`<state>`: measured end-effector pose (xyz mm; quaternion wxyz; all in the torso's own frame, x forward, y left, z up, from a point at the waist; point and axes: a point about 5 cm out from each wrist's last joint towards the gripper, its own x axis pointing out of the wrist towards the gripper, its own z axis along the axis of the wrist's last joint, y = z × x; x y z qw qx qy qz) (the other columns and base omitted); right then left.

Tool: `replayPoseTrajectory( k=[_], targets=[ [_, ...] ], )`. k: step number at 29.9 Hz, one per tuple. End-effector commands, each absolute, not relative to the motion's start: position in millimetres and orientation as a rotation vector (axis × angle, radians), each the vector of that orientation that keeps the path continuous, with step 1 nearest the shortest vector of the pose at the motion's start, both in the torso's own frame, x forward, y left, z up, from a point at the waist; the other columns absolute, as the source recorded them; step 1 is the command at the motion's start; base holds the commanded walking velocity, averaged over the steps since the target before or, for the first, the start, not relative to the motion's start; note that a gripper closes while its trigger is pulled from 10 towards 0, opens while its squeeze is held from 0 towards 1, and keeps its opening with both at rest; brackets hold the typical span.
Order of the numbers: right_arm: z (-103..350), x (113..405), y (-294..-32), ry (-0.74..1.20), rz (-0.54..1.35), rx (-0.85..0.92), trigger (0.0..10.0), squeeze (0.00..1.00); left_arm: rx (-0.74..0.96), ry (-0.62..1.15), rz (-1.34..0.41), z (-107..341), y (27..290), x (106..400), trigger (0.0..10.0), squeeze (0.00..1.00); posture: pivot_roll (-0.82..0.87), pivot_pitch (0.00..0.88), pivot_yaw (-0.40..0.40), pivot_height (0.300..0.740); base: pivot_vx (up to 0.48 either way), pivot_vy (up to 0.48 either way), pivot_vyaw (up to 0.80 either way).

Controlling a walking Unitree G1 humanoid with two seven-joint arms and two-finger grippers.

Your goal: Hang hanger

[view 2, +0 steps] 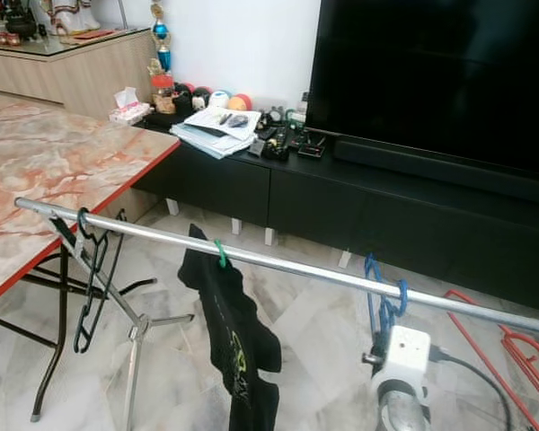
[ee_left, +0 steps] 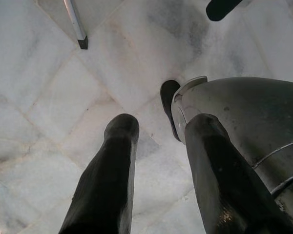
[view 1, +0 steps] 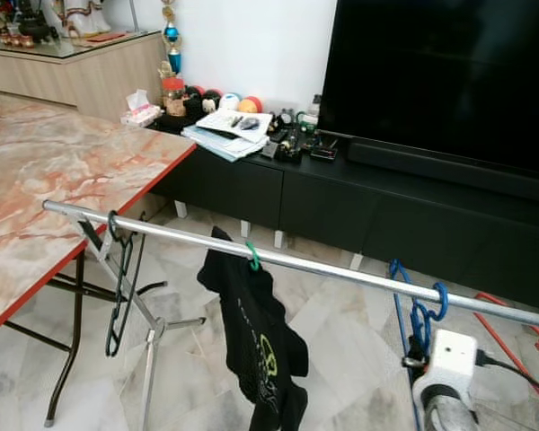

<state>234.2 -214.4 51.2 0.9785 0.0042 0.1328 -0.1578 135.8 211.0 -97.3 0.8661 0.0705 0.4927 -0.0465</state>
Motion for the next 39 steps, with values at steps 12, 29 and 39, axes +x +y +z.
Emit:
replayPoseTrajectory(
  k=[12,29,39],
  targets=[
    [54,205,-213,0.262,-0.287,0.014,10.0,0.01,0.139,1.054,-0.113,-100,206,133,10.0,0.0,0.05,0.0,-0.036,0.74,0.0,0.0,0.0],
    [66,221,-202,0.179,-0.255,0.056,10.0,0.0,0.137,1.052,-0.114,-99,207,133,10.0,0.0,0.05,0.0,-0.036,0.74,0.0,0.0,0.0],
    [64,224,-201,0.18,-0.259,0.06,10.0,0.0,0.135,1.05,-0.111,-99,207,133,10.0,0.0,0.06,0.0,-0.034,0.74,0.0,0.0,0.0]
  ],
)
